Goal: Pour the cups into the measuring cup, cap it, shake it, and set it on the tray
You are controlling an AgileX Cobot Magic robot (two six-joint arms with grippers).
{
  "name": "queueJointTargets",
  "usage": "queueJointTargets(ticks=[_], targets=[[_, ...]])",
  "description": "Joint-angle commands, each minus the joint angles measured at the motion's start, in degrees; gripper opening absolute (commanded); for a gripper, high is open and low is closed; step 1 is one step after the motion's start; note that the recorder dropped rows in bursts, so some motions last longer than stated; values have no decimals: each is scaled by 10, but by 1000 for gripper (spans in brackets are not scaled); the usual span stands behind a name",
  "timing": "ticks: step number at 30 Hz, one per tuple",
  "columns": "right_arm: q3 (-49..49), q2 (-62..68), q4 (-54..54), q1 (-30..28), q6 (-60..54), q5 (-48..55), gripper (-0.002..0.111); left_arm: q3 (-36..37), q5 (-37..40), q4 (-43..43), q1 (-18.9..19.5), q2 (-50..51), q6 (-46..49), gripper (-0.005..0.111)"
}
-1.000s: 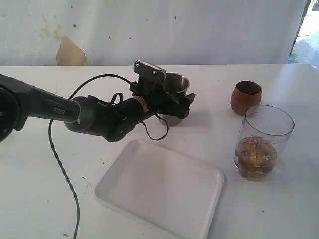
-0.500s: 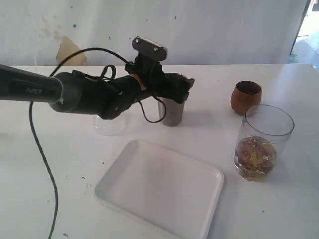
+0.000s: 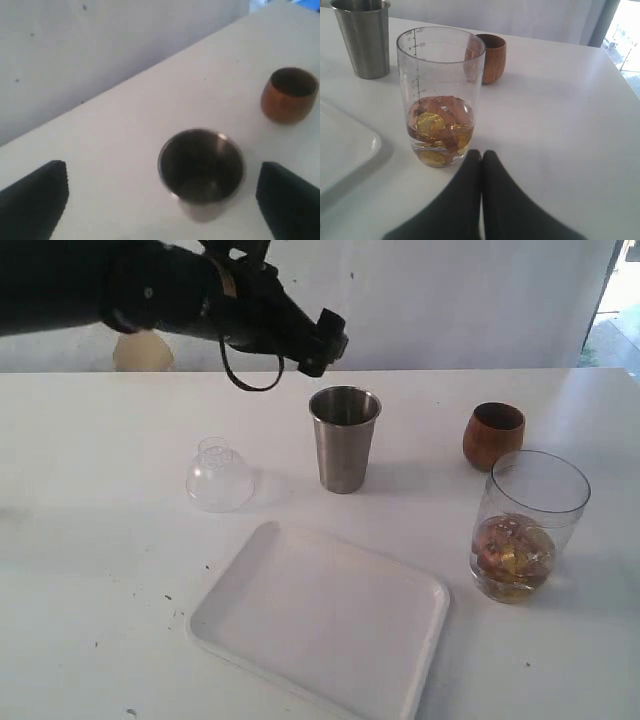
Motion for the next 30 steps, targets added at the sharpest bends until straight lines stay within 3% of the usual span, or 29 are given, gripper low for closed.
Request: queueJointTargets(ticks=[1,4,6,8,11,15,17,21,25,30], targets=[[2,2,3,1,-2,-6,0,-38,218,93,19,-15,-84,57],[2,2,3,1,-2,-6,0,-43,324,164,39,-18,-151,26],[2,2,3,1,-2,-6,0,-43,371,166,64,-22,-163,16],[2,2,3,1,-2,-6,0,-43,413,153,101,-29,-164,13],[2,2,3,1,-2,-6,0,-43,464,145,159,-37,-158,25],[2,2,3,1,-2,-6,0,-43,477,95,231,-41,-99,58],[2,2,3,1,-2,-6,0,-43,477,71,256,-42,-80,69],[2,2,3,1,-2,-6,0,-43,487,81,280,-42,-76,65],[2,2,3,1,-2,-6,0,-42,498,144,299,-38,-99,62],[2,2,3,1,-2,-6,0,-41,510,109,341,-11,-97,62]])
